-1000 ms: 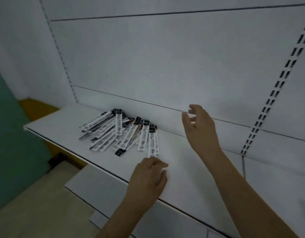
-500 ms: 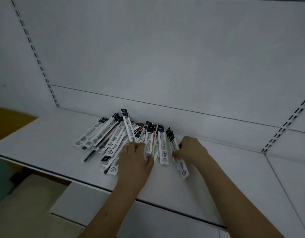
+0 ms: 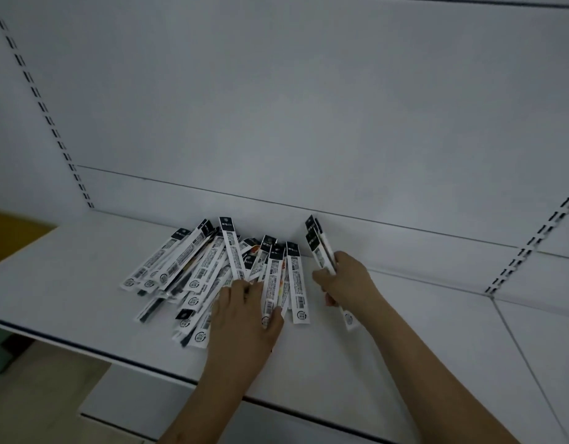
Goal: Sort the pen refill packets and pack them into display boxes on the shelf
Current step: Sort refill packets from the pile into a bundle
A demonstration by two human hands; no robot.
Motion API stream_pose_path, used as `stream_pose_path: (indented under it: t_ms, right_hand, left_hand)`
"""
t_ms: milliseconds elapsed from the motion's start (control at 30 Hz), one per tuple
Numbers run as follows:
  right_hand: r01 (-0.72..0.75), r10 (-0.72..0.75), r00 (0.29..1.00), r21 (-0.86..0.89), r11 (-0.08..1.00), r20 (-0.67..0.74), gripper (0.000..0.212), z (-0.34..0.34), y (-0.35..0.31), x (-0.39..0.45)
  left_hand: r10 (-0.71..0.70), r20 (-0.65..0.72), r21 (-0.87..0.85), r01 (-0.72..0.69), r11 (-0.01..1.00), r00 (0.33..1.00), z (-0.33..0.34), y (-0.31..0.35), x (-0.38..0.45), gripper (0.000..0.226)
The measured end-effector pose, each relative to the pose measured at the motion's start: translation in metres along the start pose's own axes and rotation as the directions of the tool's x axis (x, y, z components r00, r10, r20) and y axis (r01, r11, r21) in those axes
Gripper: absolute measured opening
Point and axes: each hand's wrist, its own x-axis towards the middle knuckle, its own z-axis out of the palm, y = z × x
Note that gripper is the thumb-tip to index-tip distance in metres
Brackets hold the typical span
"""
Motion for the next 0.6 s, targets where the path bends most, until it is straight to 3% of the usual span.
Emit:
stream_pose_path:
  t_ms: [100,167,333,433,600]
  right_hand:
    - [0.006,-0.024,0.999,-0.367,0.93,-0.044,0.047,0.026,-0.004,0.01]
    - [0.022,-0.034,0.999,-0.451,0.892,-0.018,0.049,0.036,-0.001,0.014]
    - [0.049,-0.036,0.998,-0.274,0.96,0.051,0.049,0.028,0.004,0.016]
    - [0.099,-0.088,0.995,-0.287,0.953,0.051,0.035,0.023,0.009,0.014]
    - [0.091,-0.093,0.994,-0.042,0.995,-0.058,0.017,0.015,0.01,0.009]
  left_hand:
    - [-0.003,0.015,0.017,0.003,1.0,1.0,-0.002,0.0,0.001,0.05]
    - [-0.006,0.025,0.017,0.005,1.0,1.0,-0.005,0.002,0.0,0.05]
    - [-0.028,0.027,-0.032,0.028,0.999,0.999,-0.007,0.001,-0.001,0.044]
    - [-0.064,0.02,-0.043,0.065,0.997,0.998,-0.006,0.001,-0.001,0.037]
    - [-0.1,0.039,-0.097,0.104,0.99,0.994,-0.008,0.003,0.0,0.04]
